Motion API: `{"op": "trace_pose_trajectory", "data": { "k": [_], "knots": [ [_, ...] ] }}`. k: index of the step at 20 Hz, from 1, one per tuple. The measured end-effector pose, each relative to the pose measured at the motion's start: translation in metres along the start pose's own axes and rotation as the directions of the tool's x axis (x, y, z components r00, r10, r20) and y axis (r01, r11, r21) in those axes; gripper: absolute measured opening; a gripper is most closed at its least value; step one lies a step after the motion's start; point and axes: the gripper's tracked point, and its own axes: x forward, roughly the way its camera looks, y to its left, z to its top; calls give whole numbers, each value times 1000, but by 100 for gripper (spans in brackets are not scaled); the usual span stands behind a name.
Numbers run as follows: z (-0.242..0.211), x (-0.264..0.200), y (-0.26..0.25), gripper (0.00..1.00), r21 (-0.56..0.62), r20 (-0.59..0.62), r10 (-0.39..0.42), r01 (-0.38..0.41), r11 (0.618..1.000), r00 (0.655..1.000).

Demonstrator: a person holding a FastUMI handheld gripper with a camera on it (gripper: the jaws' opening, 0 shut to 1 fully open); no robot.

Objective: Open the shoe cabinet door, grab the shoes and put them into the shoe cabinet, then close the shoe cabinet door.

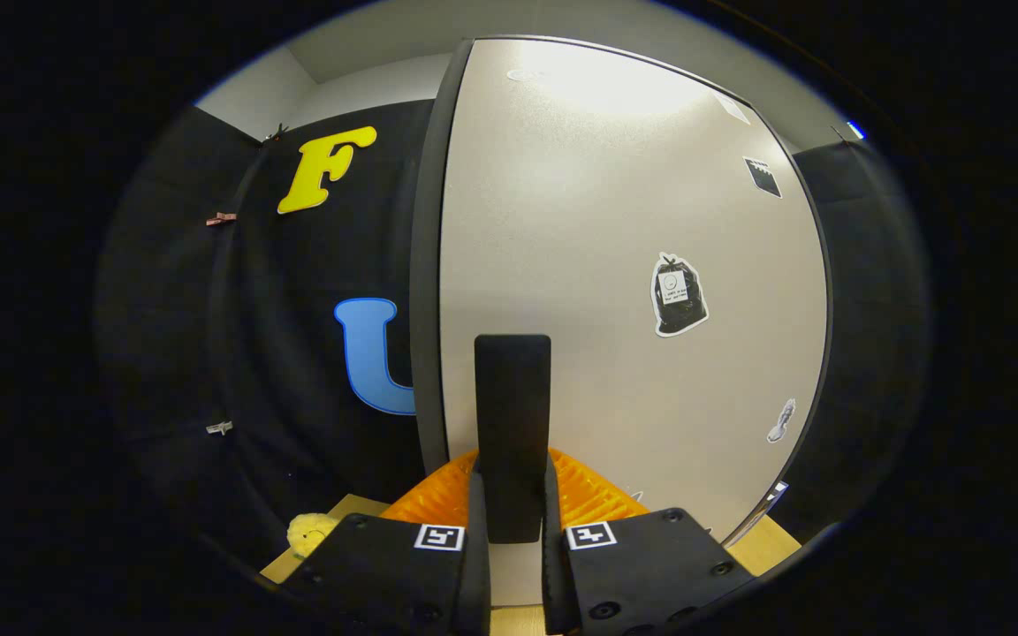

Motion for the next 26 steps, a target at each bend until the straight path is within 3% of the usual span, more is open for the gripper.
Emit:
{"op": "trace_pose_trajectory", "data": {
  "k": [15,26],
  "knots": [
    [0,-106,-39,27,44,-22,43,-42,998,999],
    [2,-160,-80,27,14,-43,162,-162,987,986]
  ]
}}
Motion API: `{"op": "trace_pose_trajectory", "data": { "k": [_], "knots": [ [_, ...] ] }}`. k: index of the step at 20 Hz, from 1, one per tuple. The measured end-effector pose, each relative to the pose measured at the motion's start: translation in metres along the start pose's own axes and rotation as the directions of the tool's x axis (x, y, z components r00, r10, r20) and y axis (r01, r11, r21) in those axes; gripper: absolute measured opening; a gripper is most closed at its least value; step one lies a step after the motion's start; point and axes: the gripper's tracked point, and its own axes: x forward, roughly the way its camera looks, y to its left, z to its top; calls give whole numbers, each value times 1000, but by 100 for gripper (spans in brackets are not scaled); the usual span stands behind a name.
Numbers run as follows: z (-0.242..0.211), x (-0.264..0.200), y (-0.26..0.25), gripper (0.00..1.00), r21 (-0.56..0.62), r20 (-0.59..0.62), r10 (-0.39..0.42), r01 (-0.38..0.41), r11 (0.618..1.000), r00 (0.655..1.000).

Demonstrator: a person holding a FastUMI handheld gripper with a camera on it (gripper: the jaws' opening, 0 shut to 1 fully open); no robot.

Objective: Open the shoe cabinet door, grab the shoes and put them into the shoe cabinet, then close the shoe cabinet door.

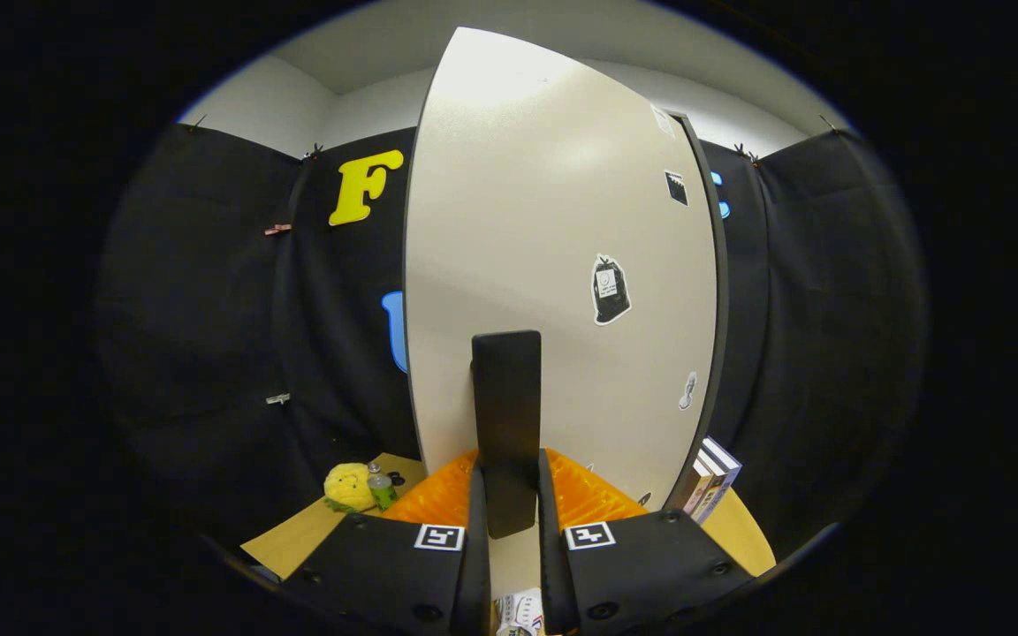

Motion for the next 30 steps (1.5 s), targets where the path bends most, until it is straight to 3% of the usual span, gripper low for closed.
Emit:
{"op": "trace_pose_trajectory", "data": {
  "k": [14,24,30],
  "knots": [
    [0,-62,-68,26,9,-6,62,-62,998,998],
    [-2,-103,-122,25,29,-9,4,-4,1000,1000],
    [11,-139,-150,25,16,50,-74,73,997,996]
  ]
}}
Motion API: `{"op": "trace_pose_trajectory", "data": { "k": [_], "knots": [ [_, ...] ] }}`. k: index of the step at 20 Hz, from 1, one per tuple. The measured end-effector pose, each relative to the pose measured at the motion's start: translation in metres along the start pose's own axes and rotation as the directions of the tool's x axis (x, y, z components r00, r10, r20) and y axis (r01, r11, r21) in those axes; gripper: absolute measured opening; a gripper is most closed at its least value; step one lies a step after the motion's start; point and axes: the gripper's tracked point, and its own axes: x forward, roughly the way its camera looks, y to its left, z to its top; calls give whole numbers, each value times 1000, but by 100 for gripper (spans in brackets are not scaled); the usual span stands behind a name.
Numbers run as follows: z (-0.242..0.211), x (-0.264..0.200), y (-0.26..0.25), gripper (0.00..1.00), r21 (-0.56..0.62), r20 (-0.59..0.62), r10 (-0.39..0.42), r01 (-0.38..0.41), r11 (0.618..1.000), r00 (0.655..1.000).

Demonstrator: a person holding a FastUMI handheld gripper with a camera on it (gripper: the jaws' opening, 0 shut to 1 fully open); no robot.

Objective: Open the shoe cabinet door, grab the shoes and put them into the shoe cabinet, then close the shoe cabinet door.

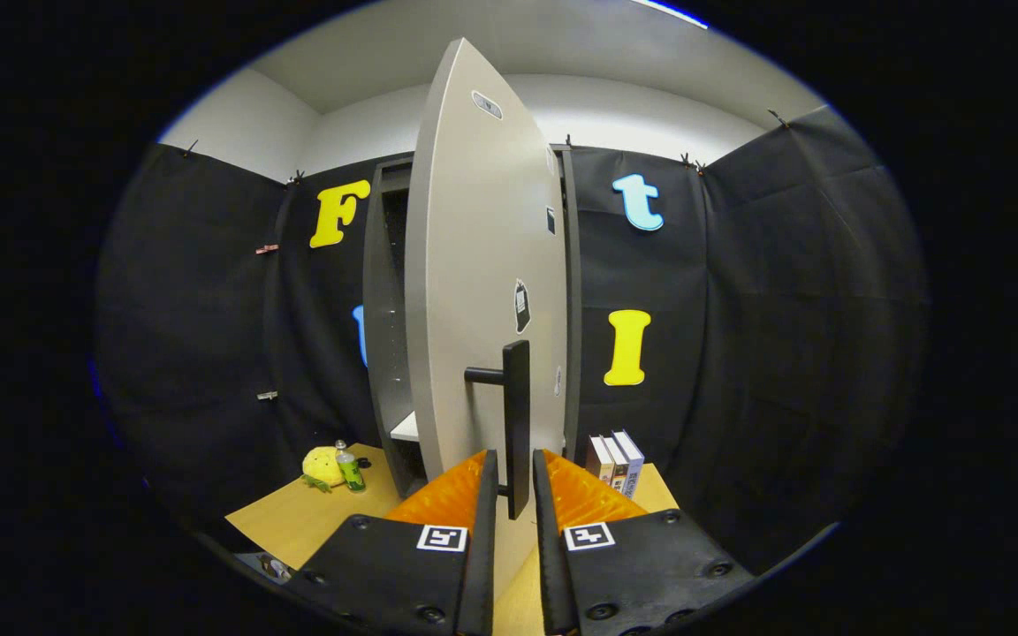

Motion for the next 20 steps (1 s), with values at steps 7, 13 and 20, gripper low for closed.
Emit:
{"op": "trace_pose_trajectory", "data": {
  "k": [7,13,20],
  "knots": [
    [12,-14,-10,25,-18,55,-49,50,999,997],
    [-17,-7,5,25,-6,-14,0,-1,1000,1000],
    [-101,21,74,25,17,-178,105,-103,994,978]
  ]
}}
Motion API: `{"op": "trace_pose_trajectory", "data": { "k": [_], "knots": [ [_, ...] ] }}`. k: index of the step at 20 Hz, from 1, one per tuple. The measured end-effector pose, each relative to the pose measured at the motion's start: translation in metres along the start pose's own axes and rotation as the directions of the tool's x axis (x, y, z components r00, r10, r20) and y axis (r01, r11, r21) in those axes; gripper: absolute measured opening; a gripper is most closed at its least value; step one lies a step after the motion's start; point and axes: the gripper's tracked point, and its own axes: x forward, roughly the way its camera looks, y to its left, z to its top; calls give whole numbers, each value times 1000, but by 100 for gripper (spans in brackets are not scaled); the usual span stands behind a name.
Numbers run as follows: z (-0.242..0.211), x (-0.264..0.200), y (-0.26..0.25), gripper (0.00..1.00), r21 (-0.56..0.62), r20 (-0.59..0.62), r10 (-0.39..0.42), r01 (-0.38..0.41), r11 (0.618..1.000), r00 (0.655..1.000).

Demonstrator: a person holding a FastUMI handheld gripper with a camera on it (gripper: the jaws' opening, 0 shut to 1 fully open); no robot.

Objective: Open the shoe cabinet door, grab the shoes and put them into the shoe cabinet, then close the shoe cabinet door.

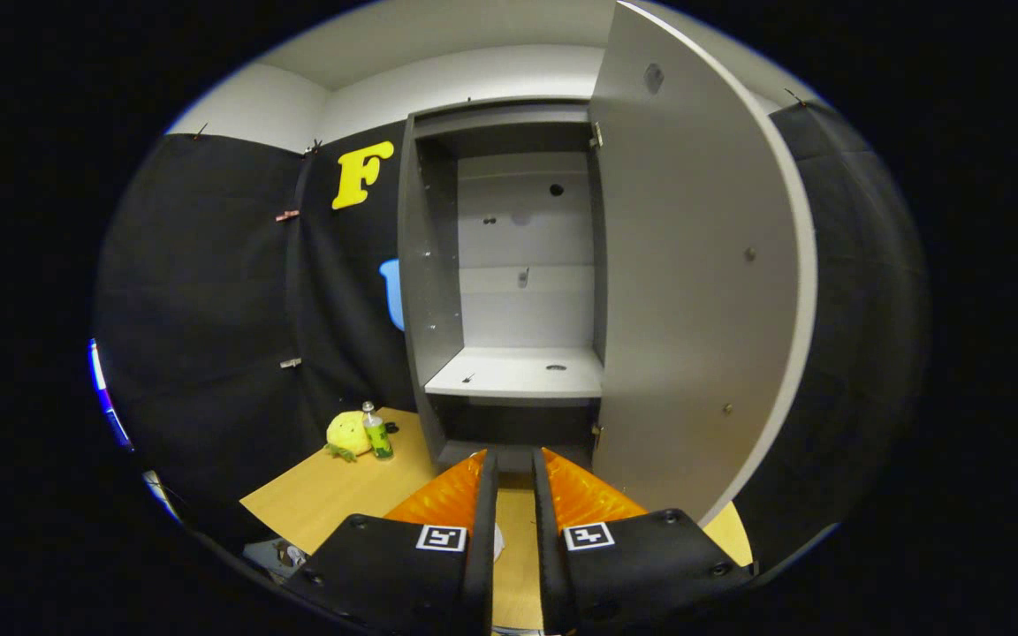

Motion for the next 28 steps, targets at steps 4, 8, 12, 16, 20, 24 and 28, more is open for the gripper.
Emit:
{"op": "trace_pose_trajectory", "data": {
  "k": [4,8,12,16,20,24,28],
  "knots": [
    [-69,27,38,26,34,-128,34,-30,999,991],
    [-126,48,68,26,50,-202,46,-36,998,978],
    [-181,66,77,26,21,-291,-8,14,1000,957],
    [-240,77,79,26,41,-375,-37,57,998,926],
    [-288,87,72,26,33,-431,-87,112,993,898],
    [-323,99,65,26,35,-457,-122,155,987,881],
    [-349,106,66,26,57,-488,-135,186,981,862]
  ]
}}
